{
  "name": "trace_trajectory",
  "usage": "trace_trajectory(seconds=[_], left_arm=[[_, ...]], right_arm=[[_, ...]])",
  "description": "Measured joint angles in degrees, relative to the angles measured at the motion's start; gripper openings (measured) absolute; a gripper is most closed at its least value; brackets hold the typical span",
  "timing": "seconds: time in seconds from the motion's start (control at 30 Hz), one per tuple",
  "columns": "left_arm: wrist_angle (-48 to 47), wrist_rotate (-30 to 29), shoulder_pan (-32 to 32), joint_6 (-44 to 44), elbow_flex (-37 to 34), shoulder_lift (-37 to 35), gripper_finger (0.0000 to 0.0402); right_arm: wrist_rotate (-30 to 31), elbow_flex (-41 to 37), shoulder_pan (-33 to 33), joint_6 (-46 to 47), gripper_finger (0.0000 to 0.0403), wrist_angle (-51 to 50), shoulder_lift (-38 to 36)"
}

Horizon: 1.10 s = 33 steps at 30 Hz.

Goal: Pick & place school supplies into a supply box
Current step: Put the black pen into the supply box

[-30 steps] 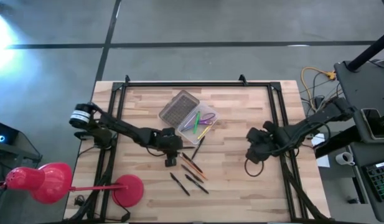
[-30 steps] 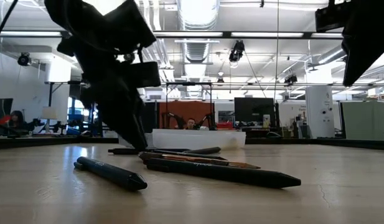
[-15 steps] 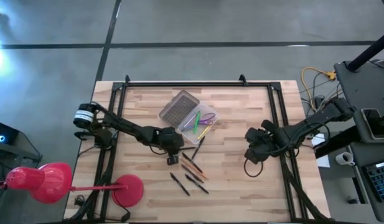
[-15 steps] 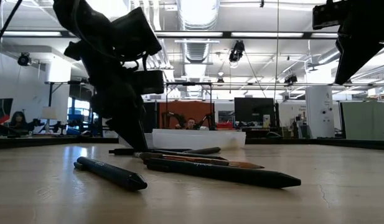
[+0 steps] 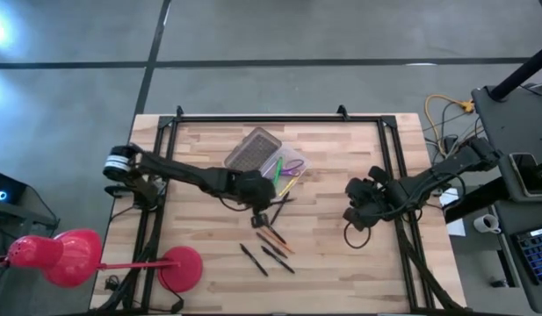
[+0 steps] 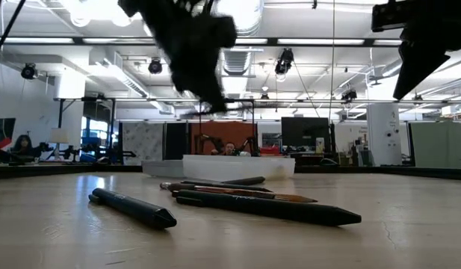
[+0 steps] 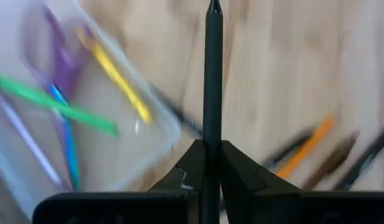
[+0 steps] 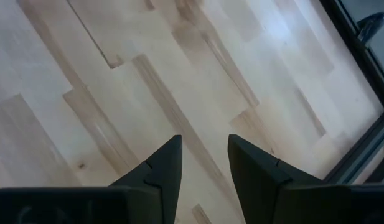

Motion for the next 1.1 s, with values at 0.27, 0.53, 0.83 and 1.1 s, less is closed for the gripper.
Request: trace_trajectory(seconds=[0.27,0.53,0.83,1.1], left_arm=[[3.5,-3.1,11.5,-15.4,4.8,2.7,0.0012],[10.4,10.1,18.2,-25.7,-0.8,6.2,0.0018],[11.0,7.7,17.5,-26.6,-3.2,6.1,0.0060],[11.7,2.9,17.7,-25.8,-3.2,5.0,0.0120]], right_arm=[[0.7,0.0,0.0,6.2,0.0121,2.8,0.2],[1.2,0.0,0.0,4.5,0.0114,9.6,0.2],[2.7,0.0,0.0,-1.0,0.0107,12.6,0.2],[2.0,0.0,-0.6,-21.7,0.0114,28.4,4.3]])
